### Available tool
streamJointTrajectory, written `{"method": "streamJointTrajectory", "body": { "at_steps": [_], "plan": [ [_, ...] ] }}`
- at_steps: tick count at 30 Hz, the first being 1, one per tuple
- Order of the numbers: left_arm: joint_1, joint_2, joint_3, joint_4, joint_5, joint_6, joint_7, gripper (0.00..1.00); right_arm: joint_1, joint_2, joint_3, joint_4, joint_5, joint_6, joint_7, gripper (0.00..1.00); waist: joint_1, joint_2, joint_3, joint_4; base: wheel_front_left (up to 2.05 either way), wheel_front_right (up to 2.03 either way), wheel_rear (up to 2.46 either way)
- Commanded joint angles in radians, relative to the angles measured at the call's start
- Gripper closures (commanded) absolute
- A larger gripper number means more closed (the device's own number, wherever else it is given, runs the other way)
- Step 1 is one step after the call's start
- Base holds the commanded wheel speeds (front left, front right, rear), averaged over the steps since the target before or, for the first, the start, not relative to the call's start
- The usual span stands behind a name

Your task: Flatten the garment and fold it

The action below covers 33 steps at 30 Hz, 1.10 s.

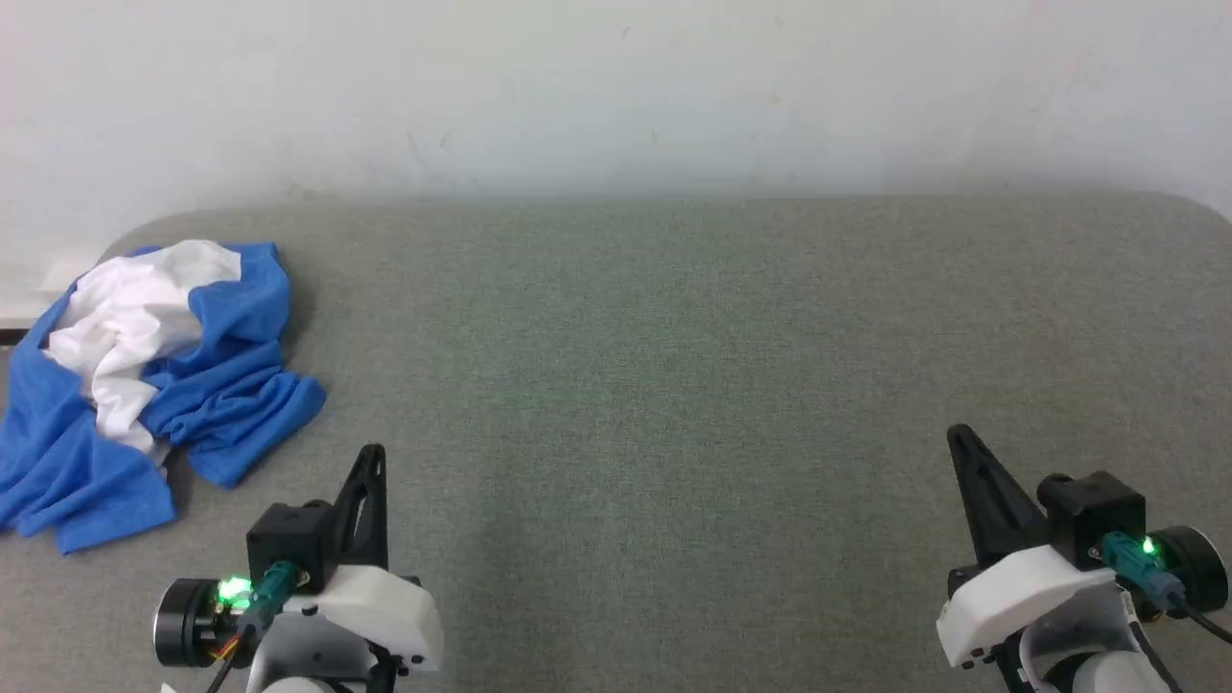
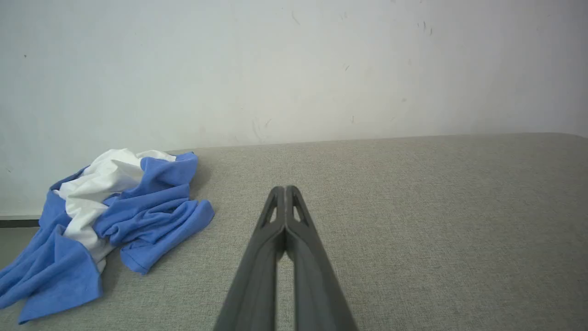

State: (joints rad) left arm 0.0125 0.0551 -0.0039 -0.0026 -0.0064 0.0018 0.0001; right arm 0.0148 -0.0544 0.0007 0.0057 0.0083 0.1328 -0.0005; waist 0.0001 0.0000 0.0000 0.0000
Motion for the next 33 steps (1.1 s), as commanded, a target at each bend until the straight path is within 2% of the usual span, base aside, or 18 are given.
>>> {"method": "streamJointTrajectory", "body": {
  "at_steps": [1, 33],
  "plan": [
    [-0.013, -0.005, 0.004, 0.003, 0.006, -0.002, 0.000, 1.00, -0.015, 0.004, -0.001, -0.006, -0.008, -0.002, 0.000, 1.00, -0.0001, 0.0000, 0.000, 0.000, 0.00, 0.00, 0.00],
    [-0.013, -0.005, 0.004, 0.003, 0.006, -0.002, 0.000, 1.00, -0.015, 0.004, -0.001, -0.006, -0.008, -0.002, 0.000, 1.00, -0.0001, 0.0000, 0.000, 0.000, 0.00, 0.00, 0.00]
  ]
}}
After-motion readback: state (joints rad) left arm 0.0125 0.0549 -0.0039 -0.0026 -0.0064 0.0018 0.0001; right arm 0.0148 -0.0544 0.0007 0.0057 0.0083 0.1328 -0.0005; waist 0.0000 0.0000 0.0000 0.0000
